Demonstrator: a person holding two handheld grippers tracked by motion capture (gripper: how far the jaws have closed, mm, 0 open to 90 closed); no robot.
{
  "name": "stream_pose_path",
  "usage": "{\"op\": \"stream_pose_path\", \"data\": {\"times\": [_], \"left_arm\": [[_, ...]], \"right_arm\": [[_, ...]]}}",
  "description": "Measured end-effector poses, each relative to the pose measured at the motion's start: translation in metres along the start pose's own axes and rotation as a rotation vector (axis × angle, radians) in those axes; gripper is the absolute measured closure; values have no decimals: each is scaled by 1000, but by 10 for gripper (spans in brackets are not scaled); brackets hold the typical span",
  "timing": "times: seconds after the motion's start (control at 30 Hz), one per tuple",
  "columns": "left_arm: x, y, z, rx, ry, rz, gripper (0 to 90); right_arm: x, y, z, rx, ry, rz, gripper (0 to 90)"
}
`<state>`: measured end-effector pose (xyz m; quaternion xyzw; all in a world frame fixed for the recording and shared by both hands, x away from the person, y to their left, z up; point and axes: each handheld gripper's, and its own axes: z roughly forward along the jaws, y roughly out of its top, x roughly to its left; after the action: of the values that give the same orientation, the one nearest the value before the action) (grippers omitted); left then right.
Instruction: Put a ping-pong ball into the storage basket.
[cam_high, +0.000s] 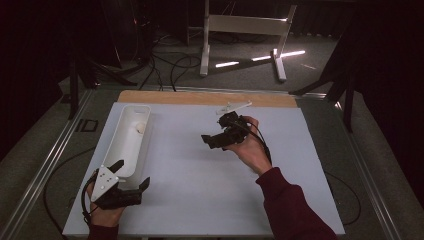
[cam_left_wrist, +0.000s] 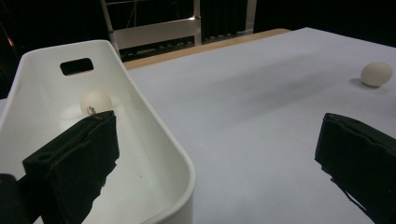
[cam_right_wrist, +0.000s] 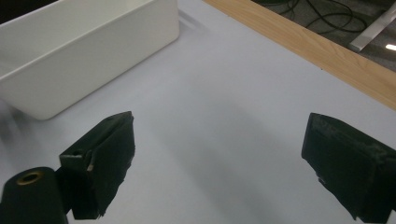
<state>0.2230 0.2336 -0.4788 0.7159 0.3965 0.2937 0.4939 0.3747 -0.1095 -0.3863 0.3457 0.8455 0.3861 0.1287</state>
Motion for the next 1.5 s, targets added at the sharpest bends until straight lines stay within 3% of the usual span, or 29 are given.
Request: {"op": "stream_pose_path", "data": {"times": [1.5], "left_arm": [[0,0,0,4,-1,2,2]], "right_arm": [[-29,-24,-21,3,-58,28,93]]}}
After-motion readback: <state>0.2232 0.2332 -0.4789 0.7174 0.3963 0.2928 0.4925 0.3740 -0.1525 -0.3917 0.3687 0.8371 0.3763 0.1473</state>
